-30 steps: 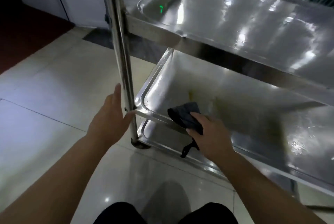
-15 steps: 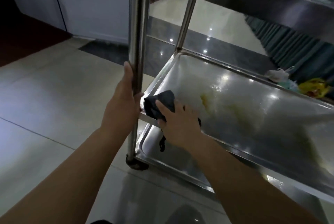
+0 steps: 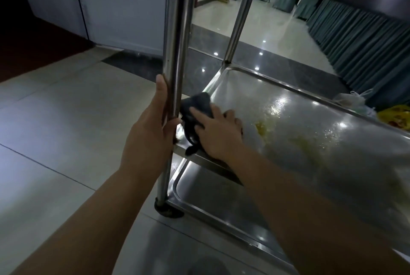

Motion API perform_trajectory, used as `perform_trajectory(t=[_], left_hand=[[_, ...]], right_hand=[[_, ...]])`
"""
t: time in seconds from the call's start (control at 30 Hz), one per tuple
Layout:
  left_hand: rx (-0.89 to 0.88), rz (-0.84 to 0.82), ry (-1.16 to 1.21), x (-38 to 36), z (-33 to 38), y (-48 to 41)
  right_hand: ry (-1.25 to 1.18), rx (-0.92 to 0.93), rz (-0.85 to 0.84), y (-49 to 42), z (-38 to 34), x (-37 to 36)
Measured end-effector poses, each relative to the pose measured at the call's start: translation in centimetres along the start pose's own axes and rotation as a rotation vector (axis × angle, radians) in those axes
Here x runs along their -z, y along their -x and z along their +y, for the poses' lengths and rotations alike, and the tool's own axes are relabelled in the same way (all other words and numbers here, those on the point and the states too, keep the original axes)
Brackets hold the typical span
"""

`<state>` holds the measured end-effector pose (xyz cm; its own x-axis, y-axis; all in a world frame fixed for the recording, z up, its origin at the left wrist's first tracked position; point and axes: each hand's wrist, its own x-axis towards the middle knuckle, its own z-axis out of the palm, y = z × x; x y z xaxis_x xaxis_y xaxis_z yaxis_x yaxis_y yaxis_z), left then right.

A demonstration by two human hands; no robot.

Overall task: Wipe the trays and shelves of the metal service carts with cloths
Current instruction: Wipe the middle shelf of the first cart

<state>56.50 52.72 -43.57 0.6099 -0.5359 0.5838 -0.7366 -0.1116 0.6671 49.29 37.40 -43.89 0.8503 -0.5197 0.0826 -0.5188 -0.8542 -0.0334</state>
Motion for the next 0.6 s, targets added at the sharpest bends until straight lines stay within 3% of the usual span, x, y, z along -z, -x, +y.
perform_trajectory(t=[0.07, 0.1, 0.13, 0.27, 0.33, 0.4, 0.53, 0.6], left_hand=[[-0.007, -0.002, -0.013, 0.0, -0.1, 0.1], [-0.008, -0.005, -0.015, 0.0, -0.2, 0.1], [-0.009, -0.01, -0.009, 0.0, -0.2, 0.1], [0.005, -0.004, 0.005, -0.2, 0.1, 0.2], [0.016, 0.012, 0.016, -0.4, 0.2, 0.3], [0.024, 0.034, 0.034, -0.5, 0.3, 0.3], [0.025, 0.047, 0.057, -0.4, 0.2, 0.3], [0.032, 0.048, 0.07, -0.3, 0.3, 0.4]], right_hand=[[-0.009, 0.288, 0.14, 1.0, 0.4, -0.5], [-0.006, 0.356, 0.164, 1.0, 1.6, -0.4], [-0.012, 0.31, 0.13, 0.5, 3.1, -0.2], [-0.016, -0.357, -0.052, -2.7, 9.0, 0.3], [-0.072, -0.49, -0.076, -4.0, 8.6, 0.3], [-0.036, -0.363, -0.069, -4.8, 6.4, 0.1], [0.002, 0.124, -0.036, -3.8, 3.6, -1.1], [-0.052, 0.191, -0.053, -3.8, 5.0, -0.8]])
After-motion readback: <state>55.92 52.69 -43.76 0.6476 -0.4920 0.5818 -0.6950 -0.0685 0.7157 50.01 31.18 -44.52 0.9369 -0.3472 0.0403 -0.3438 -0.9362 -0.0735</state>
